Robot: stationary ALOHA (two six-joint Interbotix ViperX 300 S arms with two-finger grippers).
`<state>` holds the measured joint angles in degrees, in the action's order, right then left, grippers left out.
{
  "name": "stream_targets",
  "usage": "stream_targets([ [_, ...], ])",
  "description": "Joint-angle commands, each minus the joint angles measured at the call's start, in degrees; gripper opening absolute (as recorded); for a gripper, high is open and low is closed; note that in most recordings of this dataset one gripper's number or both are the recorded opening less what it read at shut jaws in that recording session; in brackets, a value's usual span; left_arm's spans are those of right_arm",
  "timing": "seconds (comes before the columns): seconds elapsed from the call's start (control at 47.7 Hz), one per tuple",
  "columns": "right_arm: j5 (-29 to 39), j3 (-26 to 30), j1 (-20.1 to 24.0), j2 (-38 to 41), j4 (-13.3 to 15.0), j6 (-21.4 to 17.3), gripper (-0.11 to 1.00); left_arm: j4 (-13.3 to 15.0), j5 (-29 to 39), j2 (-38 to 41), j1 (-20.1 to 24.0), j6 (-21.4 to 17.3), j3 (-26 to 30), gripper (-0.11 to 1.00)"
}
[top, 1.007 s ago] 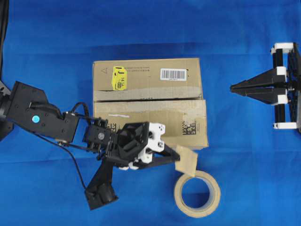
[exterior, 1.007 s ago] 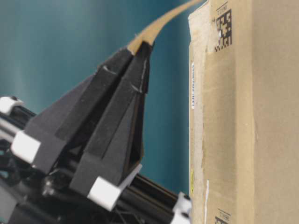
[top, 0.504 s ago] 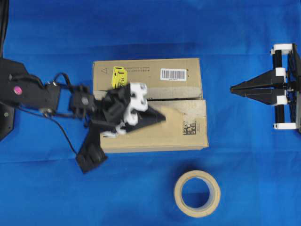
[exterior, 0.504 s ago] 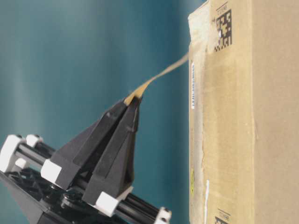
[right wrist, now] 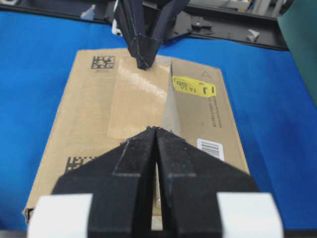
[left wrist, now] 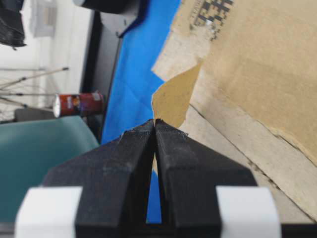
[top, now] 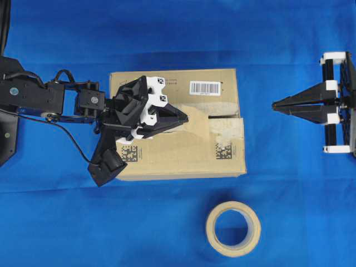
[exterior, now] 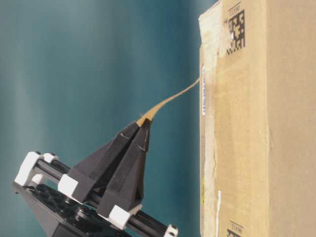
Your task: Apply tape along the seams of the closed cardboard box to seal it securely.
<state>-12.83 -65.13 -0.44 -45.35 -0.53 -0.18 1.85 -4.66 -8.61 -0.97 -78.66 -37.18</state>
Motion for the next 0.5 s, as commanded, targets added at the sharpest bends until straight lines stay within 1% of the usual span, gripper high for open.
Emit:
stream_targets([
  [0.0, -0.18, 1.05, -0.09, 0.09, 0.09, 0.09, 0.02, -0.09, 0.88, -1.23, 0.09, -0.09, 0.44, 0.0],
  [0.294, -0.44, 1.05, -0.09, 1.14, 0.09, 0.09, 0.02, -0.18, 1.41, -0.88, 0.7, -0.26, -1.32, 0.0],
  [0.483, -1.14, 1.14, -0.09, 2.2, 0.09, 0.09, 0.02, -0.18, 1.49, -0.88, 1.05, -3.87, -3.96, 0.0],
])
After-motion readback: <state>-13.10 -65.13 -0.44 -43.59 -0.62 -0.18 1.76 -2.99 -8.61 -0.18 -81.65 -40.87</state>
